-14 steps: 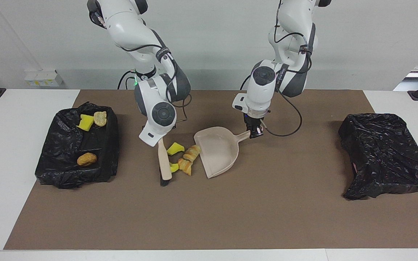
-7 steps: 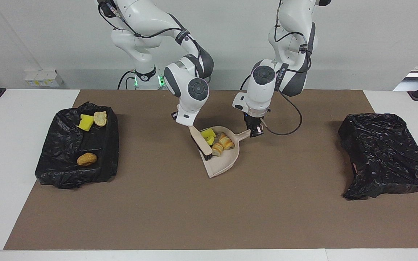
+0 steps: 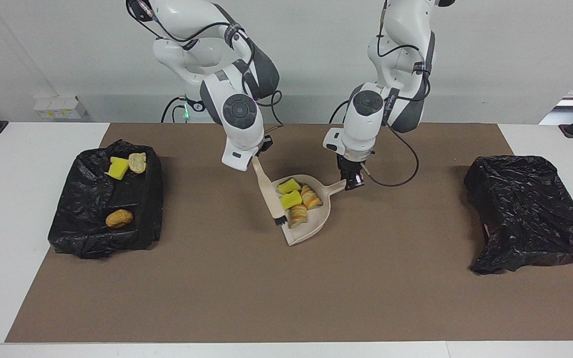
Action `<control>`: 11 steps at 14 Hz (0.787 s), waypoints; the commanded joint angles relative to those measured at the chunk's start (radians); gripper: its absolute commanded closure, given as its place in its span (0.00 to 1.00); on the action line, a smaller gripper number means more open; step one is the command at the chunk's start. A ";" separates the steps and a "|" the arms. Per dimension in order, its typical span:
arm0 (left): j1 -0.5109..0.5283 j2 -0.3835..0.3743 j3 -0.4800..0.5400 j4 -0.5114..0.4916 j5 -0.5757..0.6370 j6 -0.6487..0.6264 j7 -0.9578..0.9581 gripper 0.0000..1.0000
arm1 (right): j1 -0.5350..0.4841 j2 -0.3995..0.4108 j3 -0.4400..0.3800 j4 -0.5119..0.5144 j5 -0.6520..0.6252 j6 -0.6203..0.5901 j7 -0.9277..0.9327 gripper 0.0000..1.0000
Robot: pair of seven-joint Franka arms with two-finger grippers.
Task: Sweep and dump trash in bin
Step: 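Carry the loaded dustpan to the trash bag with the left gripper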
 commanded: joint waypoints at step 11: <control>0.317 -0.007 0.002 0.269 -0.151 -0.278 0.365 1.00 | 0.119 -0.367 0.009 -0.456 0.190 0.194 0.330 1.00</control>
